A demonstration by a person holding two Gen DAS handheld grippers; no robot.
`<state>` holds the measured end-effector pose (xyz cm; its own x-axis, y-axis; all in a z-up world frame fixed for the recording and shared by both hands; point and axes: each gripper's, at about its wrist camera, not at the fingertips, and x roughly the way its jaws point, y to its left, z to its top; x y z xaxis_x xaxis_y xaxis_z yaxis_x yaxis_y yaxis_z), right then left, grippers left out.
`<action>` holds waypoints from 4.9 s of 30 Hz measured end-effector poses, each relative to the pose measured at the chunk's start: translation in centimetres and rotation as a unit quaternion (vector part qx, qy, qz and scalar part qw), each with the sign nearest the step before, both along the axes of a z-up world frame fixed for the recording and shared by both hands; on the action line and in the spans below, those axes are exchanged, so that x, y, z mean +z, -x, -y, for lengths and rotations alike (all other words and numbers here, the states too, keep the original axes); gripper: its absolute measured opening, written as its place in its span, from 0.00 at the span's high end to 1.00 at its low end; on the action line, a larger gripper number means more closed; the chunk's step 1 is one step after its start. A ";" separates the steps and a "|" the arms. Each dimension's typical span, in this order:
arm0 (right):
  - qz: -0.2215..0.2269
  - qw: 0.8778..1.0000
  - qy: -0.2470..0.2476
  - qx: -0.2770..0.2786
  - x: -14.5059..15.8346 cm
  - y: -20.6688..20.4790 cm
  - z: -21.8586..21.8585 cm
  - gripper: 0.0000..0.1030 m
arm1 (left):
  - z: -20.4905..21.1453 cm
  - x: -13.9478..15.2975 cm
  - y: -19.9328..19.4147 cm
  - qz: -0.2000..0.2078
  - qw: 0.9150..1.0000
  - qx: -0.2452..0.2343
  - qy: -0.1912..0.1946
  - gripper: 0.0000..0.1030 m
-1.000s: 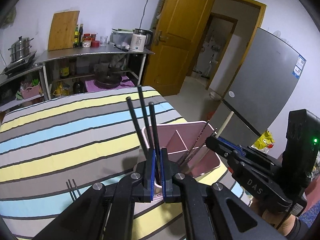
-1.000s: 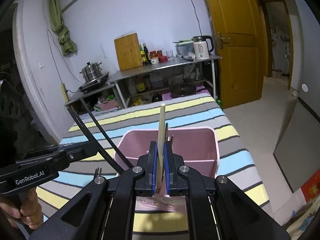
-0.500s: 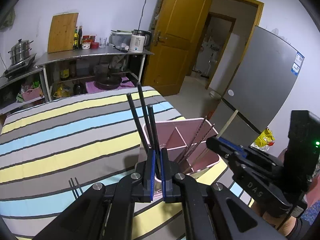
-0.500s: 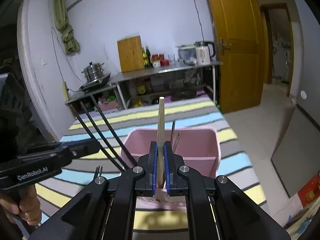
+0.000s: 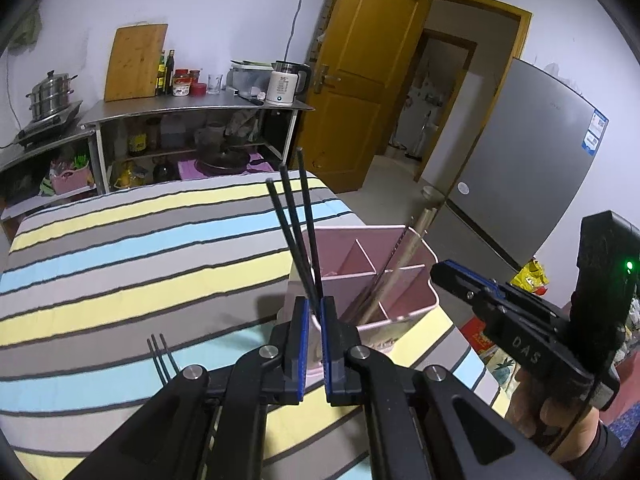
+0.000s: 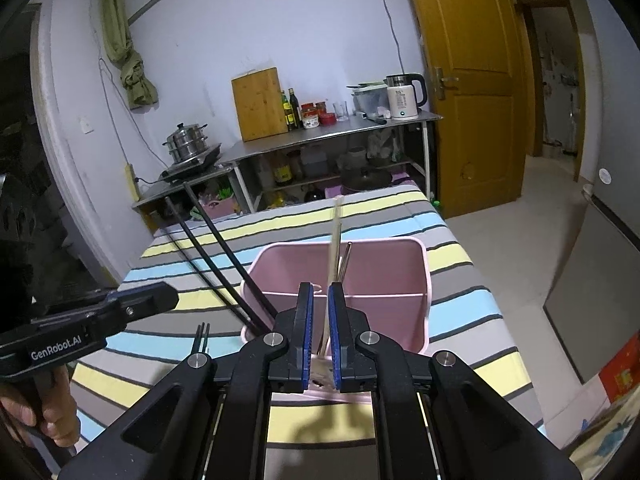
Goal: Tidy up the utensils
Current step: 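Open both tools to release the chopsticks into the basket, then move both tools back down to the remaining chopsticks on the table, then grasp a wooden chopstick with the right tool while the left tool grasps a black chopstick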
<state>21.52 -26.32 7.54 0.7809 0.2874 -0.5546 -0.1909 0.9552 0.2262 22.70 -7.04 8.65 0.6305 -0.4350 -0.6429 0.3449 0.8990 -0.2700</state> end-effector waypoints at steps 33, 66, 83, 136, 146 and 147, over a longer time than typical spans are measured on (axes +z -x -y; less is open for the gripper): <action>0.005 0.998 -0.016 0.066 -1.2 9.4 -2.8 0.89 | -7.2 -3.9 11.7 0.005 0.998 0.065 0.023 0.95; -0.082 0.988 0.014 0.130 -8.2 6.1 -8.9 0.89 | -9.9 -14.4 3.6 -0.089 0.986 0.138 -0.008 0.81; -0.118 0.978 0.030 0.169 -12.1 2.7 -14.0 0.89 | -9.2 -16.0 2.1 -0.069 0.987 0.136 -0.057 0.78; -0.148 0.973 0.063 0.167 -15.0 -2.4 -16.8 0.89 | -12.3 -15.9 3.6 -0.083 0.985 0.146 -0.032 0.80; -0.154 0.973 0.075 0.157 -14.8 -4.3 -17.7 0.89 | -13.3 -15.8 0.3 -0.106 0.982 0.157 -0.009 0.80; -0.155 0.973 0.075 0.156 -14.8 -4.6 -17.8 0.89 | -13.2 -15.8 0.0 -0.106 0.982 0.157 -0.010 0.80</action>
<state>26.13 -8.53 -7.25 0.4572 0.3809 -0.8037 -0.4220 0.8884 0.1809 22.74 6.18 -7.18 0.5830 -0.2261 -0.7804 -0.0126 0.9579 -0.2869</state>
